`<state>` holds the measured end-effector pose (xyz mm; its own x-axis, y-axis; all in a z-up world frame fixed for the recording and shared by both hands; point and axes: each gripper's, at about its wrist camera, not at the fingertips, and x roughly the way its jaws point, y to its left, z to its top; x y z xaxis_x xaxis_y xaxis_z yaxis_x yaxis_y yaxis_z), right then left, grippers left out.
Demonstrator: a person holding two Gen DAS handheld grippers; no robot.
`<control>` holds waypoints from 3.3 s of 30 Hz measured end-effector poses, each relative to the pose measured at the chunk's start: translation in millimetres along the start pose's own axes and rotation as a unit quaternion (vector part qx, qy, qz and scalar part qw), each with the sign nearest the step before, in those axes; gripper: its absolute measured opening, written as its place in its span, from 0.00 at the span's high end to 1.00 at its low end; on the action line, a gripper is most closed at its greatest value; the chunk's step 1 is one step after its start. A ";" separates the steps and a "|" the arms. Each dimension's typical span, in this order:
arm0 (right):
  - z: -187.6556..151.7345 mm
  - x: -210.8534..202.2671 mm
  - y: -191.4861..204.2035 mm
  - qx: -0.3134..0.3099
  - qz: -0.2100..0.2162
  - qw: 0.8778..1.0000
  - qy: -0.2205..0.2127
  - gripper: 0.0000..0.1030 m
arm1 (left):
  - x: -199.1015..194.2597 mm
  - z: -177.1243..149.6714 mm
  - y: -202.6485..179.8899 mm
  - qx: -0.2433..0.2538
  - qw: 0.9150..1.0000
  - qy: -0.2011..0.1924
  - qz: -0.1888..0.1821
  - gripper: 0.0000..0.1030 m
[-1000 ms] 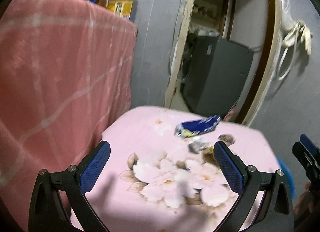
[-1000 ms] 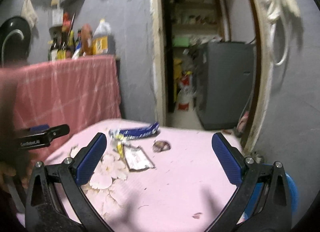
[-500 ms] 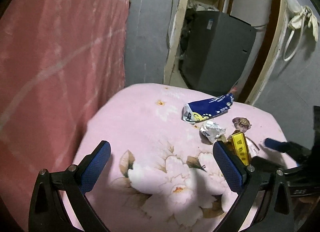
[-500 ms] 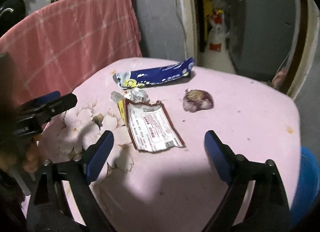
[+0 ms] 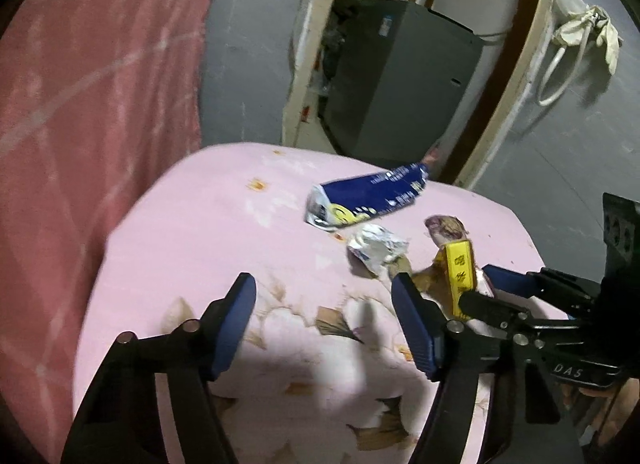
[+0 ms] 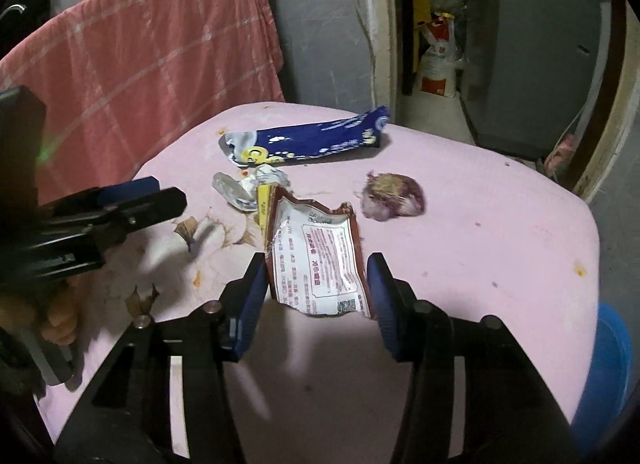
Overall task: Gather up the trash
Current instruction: 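Grasp the printed paper packet with the right gripper while the left gripper grasps white foil, then lift both held pieces and carry them over the blue bucket, then open both grippers to drop the packet and foil into the bucket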
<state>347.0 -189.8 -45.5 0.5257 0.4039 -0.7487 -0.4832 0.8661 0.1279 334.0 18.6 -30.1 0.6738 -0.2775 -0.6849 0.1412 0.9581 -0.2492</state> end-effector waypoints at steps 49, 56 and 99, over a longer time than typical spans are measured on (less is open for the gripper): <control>-52.1 -195.4 -15.2 0.020 -0.121 0.944 -0.306 0.56 | -102.1 3.6 -136.9 0.082 0.970 -0.216 -0.070 0.99; -74.0 -235.0 -35.9 0.020 -0.182 0.924 -0.334 0.56 | -114.1 -1.2 -183.8 0.106 0.956 -0.245 -0.121 0.99; -172.7 -180.7 -180.8 0.213 -0.195 0.939 -0.185 0.53 | 66.1 -52.9 -299.4 0.106 0.976 0.064 -0.177 0.99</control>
<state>218.5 -470.2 -45.7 0.8498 0.0381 -0.5257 0.0793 0.9768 0.1990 297.9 -290.4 -37.0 0.4609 -0.5879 -0.6648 0.5055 0.7896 -0.3478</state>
